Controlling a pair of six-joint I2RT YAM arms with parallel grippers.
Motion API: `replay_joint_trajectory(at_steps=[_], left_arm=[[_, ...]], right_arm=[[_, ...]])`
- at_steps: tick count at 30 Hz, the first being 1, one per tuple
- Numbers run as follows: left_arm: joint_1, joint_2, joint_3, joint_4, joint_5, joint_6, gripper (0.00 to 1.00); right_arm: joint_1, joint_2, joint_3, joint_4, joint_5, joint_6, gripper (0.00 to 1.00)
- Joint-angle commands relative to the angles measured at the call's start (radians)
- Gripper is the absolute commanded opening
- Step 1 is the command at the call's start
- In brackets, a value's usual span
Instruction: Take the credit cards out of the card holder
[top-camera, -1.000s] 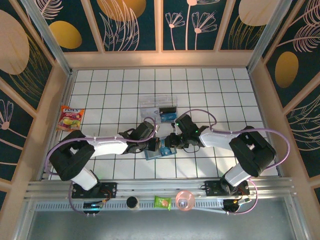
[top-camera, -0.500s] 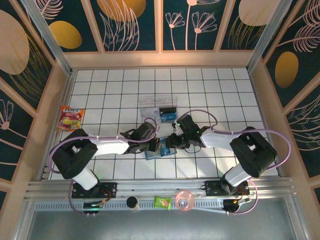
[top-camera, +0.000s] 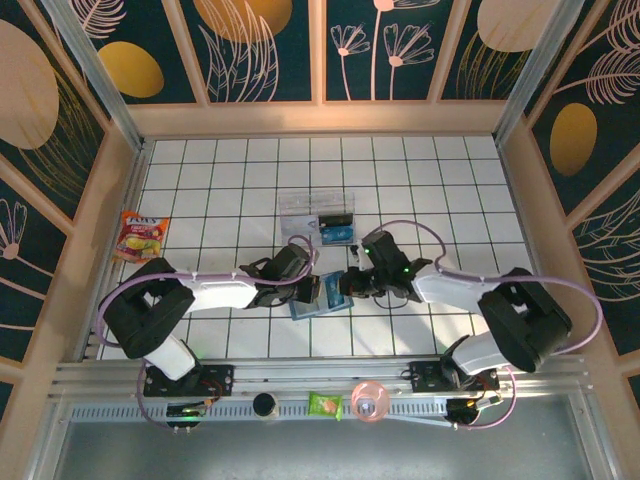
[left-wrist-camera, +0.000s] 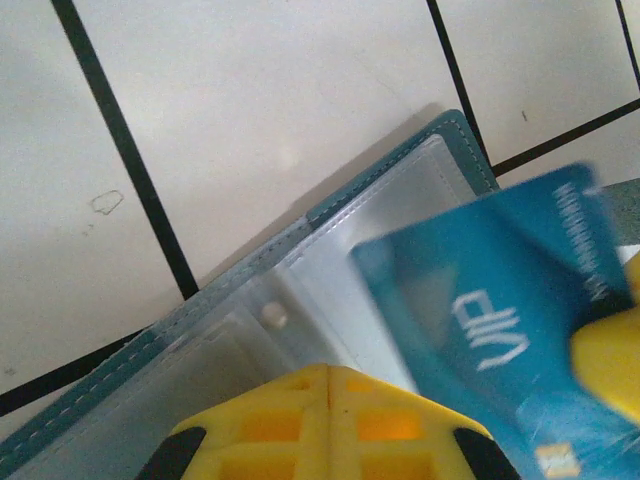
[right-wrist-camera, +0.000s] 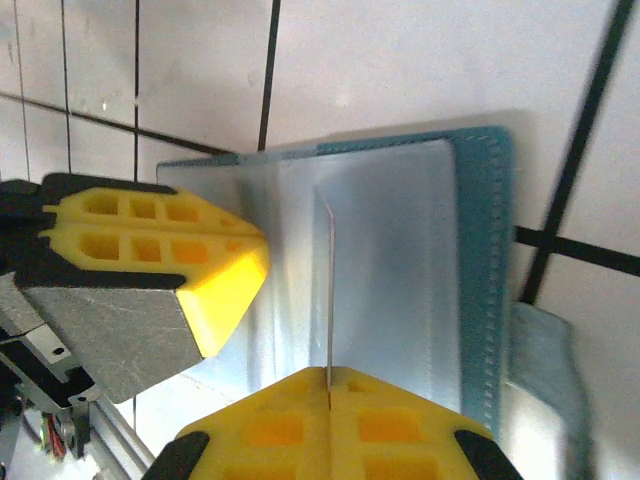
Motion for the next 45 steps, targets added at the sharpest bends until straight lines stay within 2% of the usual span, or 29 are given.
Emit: replay_joint_trajectory(at_steps=[1, 8, 11, 14, 20, 24, 29, 35, 38, 42, 45], left_arm=[[0.033, -0.056, -0.028, 0.005, 0.033, 0.000, 0.07], [0.139, -0.271, -0.090, 0.220, 0.236, -0.017, 0.41], [0.175, -0.298, -0.129, 0.375, 0.348, -0.076, 0.49], [0.221, -0.301, -0.204, 0.633, 0.462, -0.204, 0.54], [0.228, -0.293, -0.233, 0.821, 0.514, -0.287, 0.57], [0.227, -0.280, -0.251, 0.913, 0.528, -0.336, 0.54], [0.227, -0.257, -0.256, 0.939, 0.537, -0.356, 0.39], [0.228, -0.258, -0.253, 0.980, 0.549, -0.384, 0.24], [0.227, -0.253, -0.251, 1.010, 0.560, -0.406, 0.24], [0.228, -0.238, -0.251, 1.040, 0.567, -0.428, 0.16], [0.228, -0.238, -0.256, 1.043, 0.565, -0.432, 0.14]], right_arm=[[-0.011, -0.072, -0.046, -0.017, 0.063, 0.005, 0.00], [-0.015, -0.264, -0.100, 0.143, 0.038, -0.010, 0.00], [-0.036, -0.325, -0.122, 0.258, 0.020, 0.017, 0.00], [-0.062, -0.369, -0.146, 0.386, -0.022, 0.051, 0.00], [-0.072, -0.388, -0.171, 0.590, -0.084, 0.123, 0.00], [-0.074, -0.377, -0.176, 0.662, -0.087, 0.157, 0.00], [-0.073, -0.356, -0.182, 0.737, -0.093, 0.192, 0.00], [-0.065, -0.327, -0.174, 0.737, -0.078, 0.198, 0.00], [-0.059, -0.308, -0.166, 0.734, -0.069, 0.194, 0.00], [-0.050, -0.284, -0.165, 0.743, -0.055, 0.197, 0.00], [-0.045, -0.270, -0.160, 0.738, -0.046, 0.196, 0.00]])
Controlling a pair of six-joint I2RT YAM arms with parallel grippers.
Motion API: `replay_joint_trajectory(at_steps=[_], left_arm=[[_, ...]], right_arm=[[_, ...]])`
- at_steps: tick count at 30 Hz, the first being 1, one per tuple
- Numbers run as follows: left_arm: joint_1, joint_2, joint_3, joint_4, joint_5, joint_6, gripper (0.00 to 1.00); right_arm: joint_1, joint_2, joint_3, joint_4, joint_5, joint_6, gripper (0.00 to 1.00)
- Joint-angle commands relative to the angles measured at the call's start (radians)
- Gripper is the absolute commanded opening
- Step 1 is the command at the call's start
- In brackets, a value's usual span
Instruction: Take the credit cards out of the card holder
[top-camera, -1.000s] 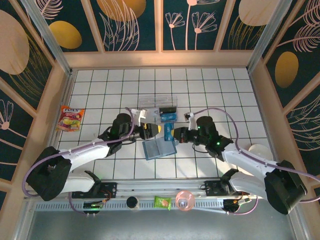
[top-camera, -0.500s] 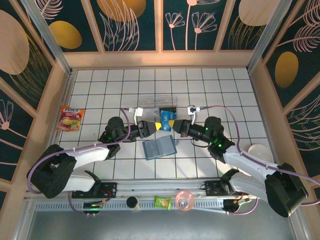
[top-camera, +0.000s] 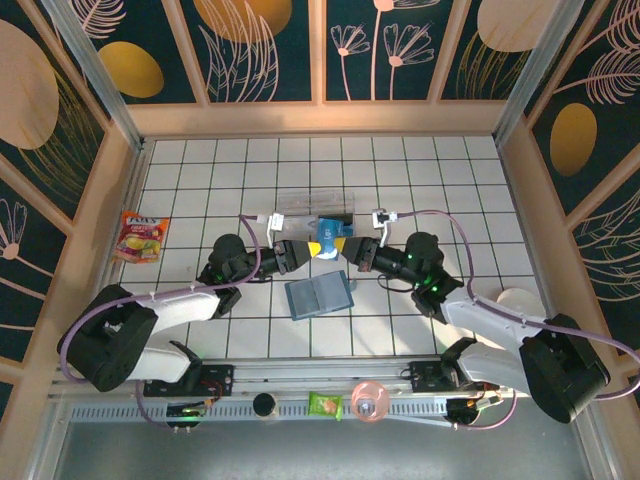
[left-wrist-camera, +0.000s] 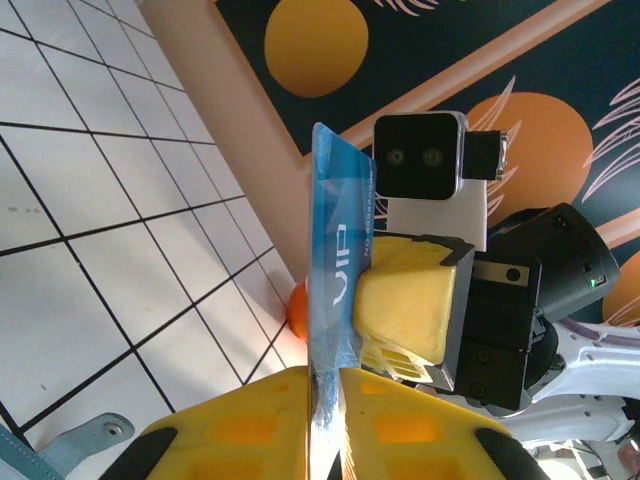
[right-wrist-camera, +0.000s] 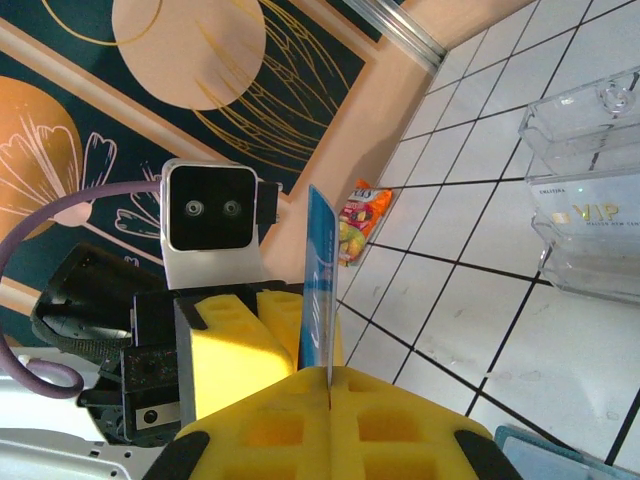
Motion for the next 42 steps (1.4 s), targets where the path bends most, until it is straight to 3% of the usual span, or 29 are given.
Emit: replay_joint_trajectory(at_steps=[1, 4, 7, 9, 16, 24, 29, 32, 35, 40, 42], left_arm=[[-0.001, -0.003, -0.004, 0.093, 0.039, -0.012, 0.12], [-0.001, -0.016, 0.021, 0.003, 0.028, 0.034, 0.01], [-0.002, -0.039, 0.076, -0.177, 0.007, 0.138, 0.00], [-0.002, -0.052, 0.135, -0.319, -0.006, 0.246, 0.00], [-0.003, 0.011, 0.442, -0.863, -0.076, 0.689, 0.00], [-0.003, 0.167, 0.847, -1.373, -0.105, 1.238, 0.00], [-0.005, 0.330, 1.080, -1.693, -0.227, 1.508, 0.00], [-0.008, 0.420, 1.169, -1.797, -0.291, 1.588, 0.00], [-0.012, 0.455, 1.197, -1.799, -0.348, 1.638, 0.00], [-0.033, 0.526, 1.276, -1.800, -0.330, 1.683, 0.00], [-0.051, 0.561, 1.295, -1.821, -0.371, 1.715, 0.00]], right_arm=[[0.015, 0.022, 0.008, 0.010, 0.025, 0.001, 0.00], [0.016, 0.017, 0.019, -0.032, 0.018, -0.016, 0.00], [0.008, -0.043, 0.040, -0.181, 0.056, -0.073, 0.21], [-0.014, -0.109, 0.044, -0.286, 0.091, -0.112, 0.28], [-0.149, -0.353, 0.033, -0.587, 0.201, -0.161, 0.28], [-0.221, -0.449, 0.010, -0.693, 0.192, -0.151, 0.27], [-0.243, -0.460, -0.002, -0.697, 0.181, -0.145, 0.26], [-0.255, -0.450, -0.002, -0.710, 0.180, -0.150, 0.27], [-0.269, -0.441, -0.010, -0.712, 0.179, -0.150, 0.26], [-0.299, -0.405, -0.022, -0.700, 0.167, -0.148, 0.26], [-0.310, -0.388, -0.026, -0.691, 0.155, -0.150, 0.26]])
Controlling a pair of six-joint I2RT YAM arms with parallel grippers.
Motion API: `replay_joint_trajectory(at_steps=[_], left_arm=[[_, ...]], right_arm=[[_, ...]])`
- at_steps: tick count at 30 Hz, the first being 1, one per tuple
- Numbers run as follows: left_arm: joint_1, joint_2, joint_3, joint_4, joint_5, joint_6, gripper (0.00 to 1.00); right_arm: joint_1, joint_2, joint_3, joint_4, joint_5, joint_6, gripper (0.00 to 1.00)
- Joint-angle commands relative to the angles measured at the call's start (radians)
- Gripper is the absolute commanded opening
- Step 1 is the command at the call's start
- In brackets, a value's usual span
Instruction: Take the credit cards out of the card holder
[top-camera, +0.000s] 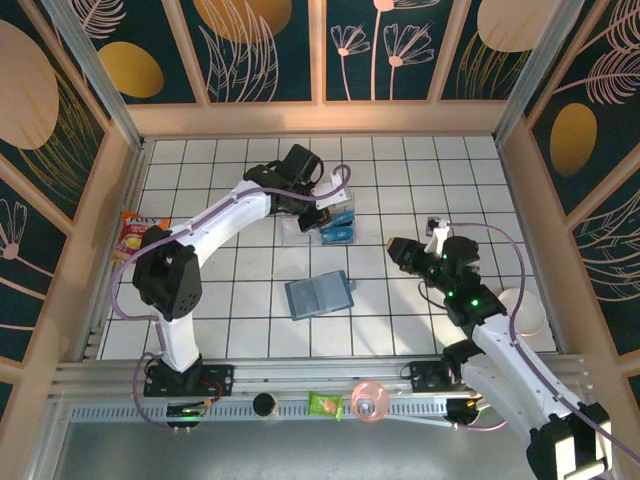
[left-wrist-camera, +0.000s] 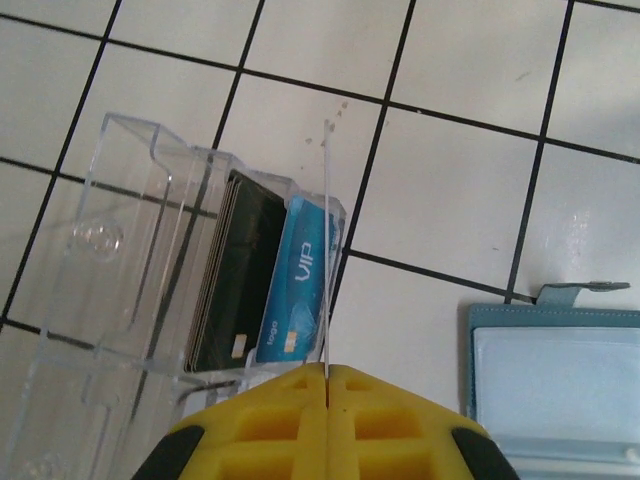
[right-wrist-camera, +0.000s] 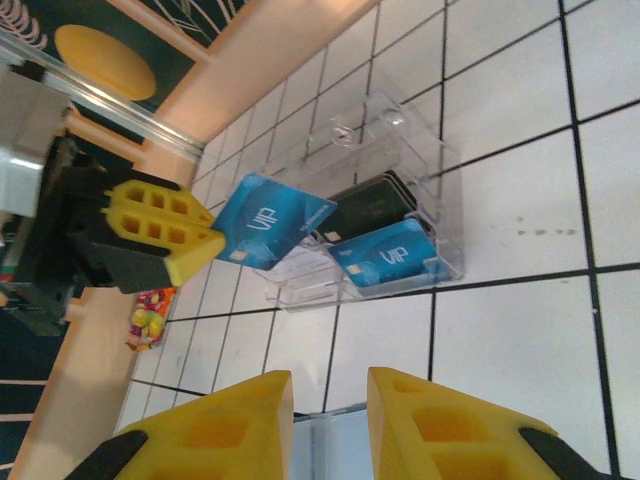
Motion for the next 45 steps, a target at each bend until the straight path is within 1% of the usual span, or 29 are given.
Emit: replay_joint_trajectory(at_steps=[1, 5, 12, 25, 38, 45], left_arm=[[-0.037, 0.054, 0.063, -0.073, -0.075, 0.104, 0.00], [-0.042, 0.140, 0.125, -0.125, -0.148, 0.113, 0.00], [-0.048, 0.153, 0.107, -0.071, -0.187, 0.117, 0.00], [-0.053, 0.148, 0.059, -0.040, -0.164, 0.129, 0.00], [-0.056, 0.161, 0.038, 0.004, -0.181, 0.135, 0.00], [-0.060, 0.154, 0.008, 0.061, -0.224, 0.137, 0.00]], right_arm=[[-0.023, 0.020, -0.019, 0.014, -0.025, -0.014, 0.26], [-0.047, 0.046, -0.023, 0.033, -0.040, -0.015, 0.26], [-0.076, 0.076, -0.017, 0.047, -0.069, -0.023, 0.26], [-0.094, 0.086, -0.020, 0.061, -0.090, -0.011, 0.26], [-0.100, 0.089, -0.017, 0.056, -0.103, -0.008, 0.26], [-0.102, 0.100, -0.021, 0.066, -0.119, -0.002, 0.26]])
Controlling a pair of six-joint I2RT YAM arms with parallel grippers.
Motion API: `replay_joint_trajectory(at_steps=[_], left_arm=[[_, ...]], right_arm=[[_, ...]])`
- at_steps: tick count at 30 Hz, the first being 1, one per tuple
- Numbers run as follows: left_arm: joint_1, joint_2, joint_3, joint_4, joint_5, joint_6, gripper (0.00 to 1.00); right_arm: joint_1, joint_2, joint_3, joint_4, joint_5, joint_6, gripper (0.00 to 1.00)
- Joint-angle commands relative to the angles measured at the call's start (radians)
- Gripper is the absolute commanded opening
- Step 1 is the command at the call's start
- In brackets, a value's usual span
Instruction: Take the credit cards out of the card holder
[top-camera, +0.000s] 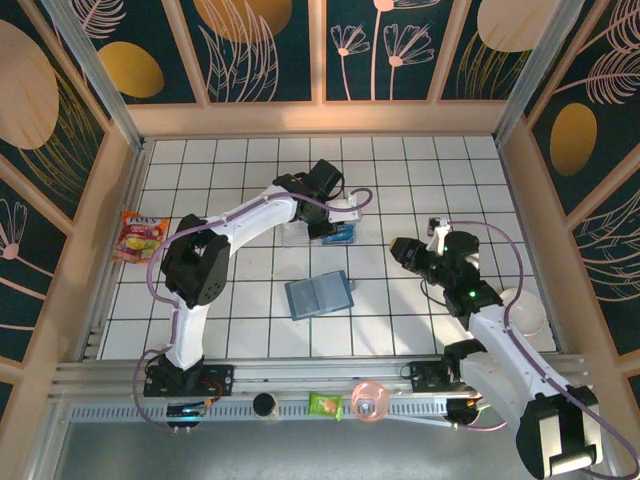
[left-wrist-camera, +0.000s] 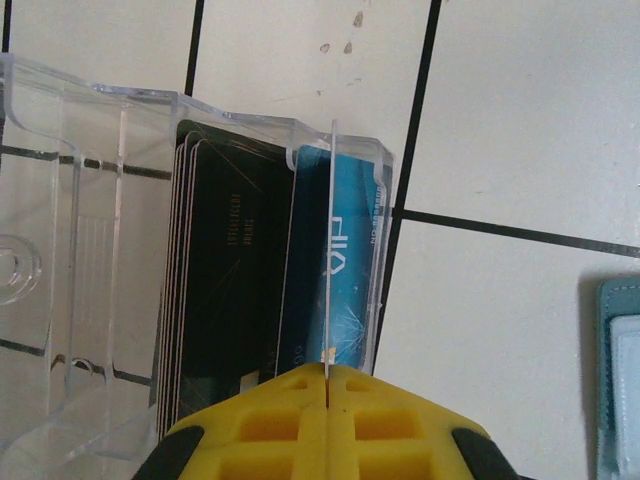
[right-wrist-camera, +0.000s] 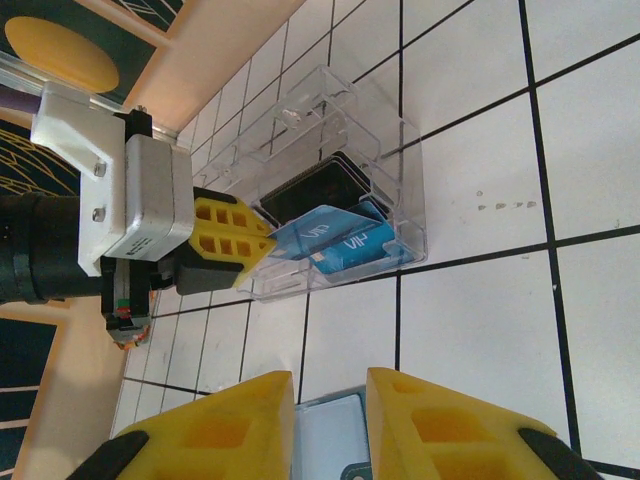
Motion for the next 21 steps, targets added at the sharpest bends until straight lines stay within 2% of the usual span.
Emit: replay_joint_trajectory(at_steps=[1, 13, 15, 18, 21], left_arm=[[-0.008, -0.011, -0.023, 0.034, -0.026, 0.028, 0.00], [-0.009, -0.011, -0.036, 0.052, -0.050, -0.002, 0.00], [-0.010, -0.017, -0.034, 0.056, -0.050, -0.014, 0.09], [-0.009, -0.027, -0.033, 0.068, -0.051, -0.033, 0.30], [-0.009, -0.034, -0.024, 0.081, -0.058, -0.058, 0.35]], right_arm=[[-0.010, 0.005, -0.009, 0.036, -0.020, -0.002, 0.26], [-0.011, 0.008, -0.009, 0.040, -0.034, 0.001, 0.26], [-0.011, 0.007, -0.011, 0.044, -0.040, 0.002, 0.26], [-0.011, 0.008, -0.010, 0.044, -0.043, 0.001, 0.26], [-0.011, 0.006, -0.013, 0.041, -0.047, 0.001, 0.28]])
